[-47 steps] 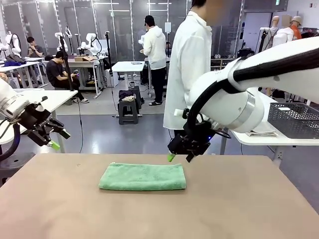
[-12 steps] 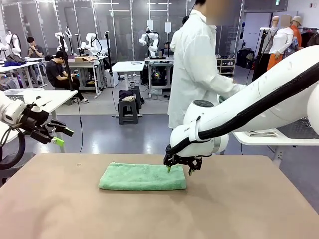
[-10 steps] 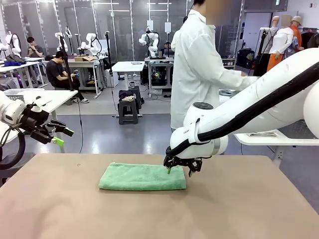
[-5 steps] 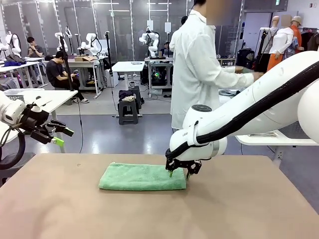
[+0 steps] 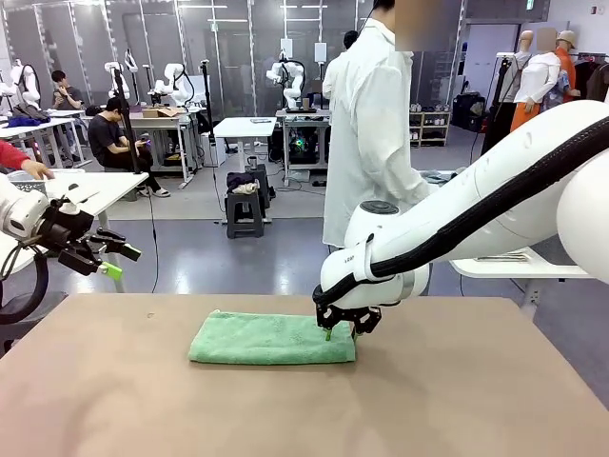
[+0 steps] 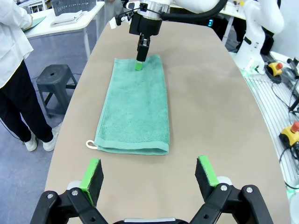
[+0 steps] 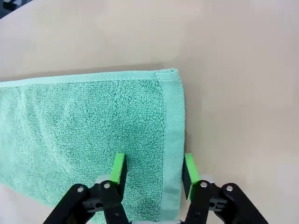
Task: Fold the towels and place them in the basket.
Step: When a person lays out a Towel with hook on the table, fold it in half twice.
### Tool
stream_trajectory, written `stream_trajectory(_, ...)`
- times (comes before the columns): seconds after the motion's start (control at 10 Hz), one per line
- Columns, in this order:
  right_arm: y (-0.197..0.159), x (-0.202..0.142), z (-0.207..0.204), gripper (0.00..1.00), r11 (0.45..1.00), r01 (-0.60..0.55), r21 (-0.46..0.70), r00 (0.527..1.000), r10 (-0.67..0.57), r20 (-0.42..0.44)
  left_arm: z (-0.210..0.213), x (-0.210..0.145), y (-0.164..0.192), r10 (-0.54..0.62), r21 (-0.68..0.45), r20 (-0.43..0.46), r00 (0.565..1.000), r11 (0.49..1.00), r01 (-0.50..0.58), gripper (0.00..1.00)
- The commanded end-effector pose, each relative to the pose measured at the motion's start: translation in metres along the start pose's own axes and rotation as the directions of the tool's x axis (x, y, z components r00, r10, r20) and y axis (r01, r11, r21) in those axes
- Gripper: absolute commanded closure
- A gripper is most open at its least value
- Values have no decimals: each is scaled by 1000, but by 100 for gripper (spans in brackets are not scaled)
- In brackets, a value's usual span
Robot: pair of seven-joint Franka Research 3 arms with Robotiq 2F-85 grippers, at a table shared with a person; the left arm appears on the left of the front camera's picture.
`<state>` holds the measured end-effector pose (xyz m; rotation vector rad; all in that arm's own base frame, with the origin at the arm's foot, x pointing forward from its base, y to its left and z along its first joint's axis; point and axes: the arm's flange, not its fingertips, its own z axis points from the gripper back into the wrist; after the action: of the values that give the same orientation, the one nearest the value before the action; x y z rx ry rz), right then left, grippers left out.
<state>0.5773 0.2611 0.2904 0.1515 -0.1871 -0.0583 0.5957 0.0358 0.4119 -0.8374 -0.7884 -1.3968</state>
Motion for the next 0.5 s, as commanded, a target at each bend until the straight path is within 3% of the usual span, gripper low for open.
stream_trajectory(0.0, 10, 4, -6, 59, 997, 42, -66, 999, -41, 13, 0, 1, 0, 2, -1, 0, 1000, 1000, -2, 0)
stream_trajectory(0.1, 11, 4, -6, 59, 997, 42, -70, 999, -42, 10, 0, 1, 0, 2, -1, 0, 1000, 1000, -2, 0)
stream_trajectory(0.2, 12, 4, -7, 79, 996, 42, -78, 999, -42, 10, 0, 1, 0, 2, -1, 0, 1000, 1000, -2, 0)
stream_trajectory(0.3, 13, 3, -8, 65, 996, 36, -87, 999, -36, 4, 0, 1, 0, 2, -1, 0, 1000, 1000, -2, 0)
stream_trajectory(0.4, 14, 3, -8, 98, 995, 39, -96, 999, -38, 8, 0, 1, 0, 2, -1, 0, 1000, 1000, -2, 0)
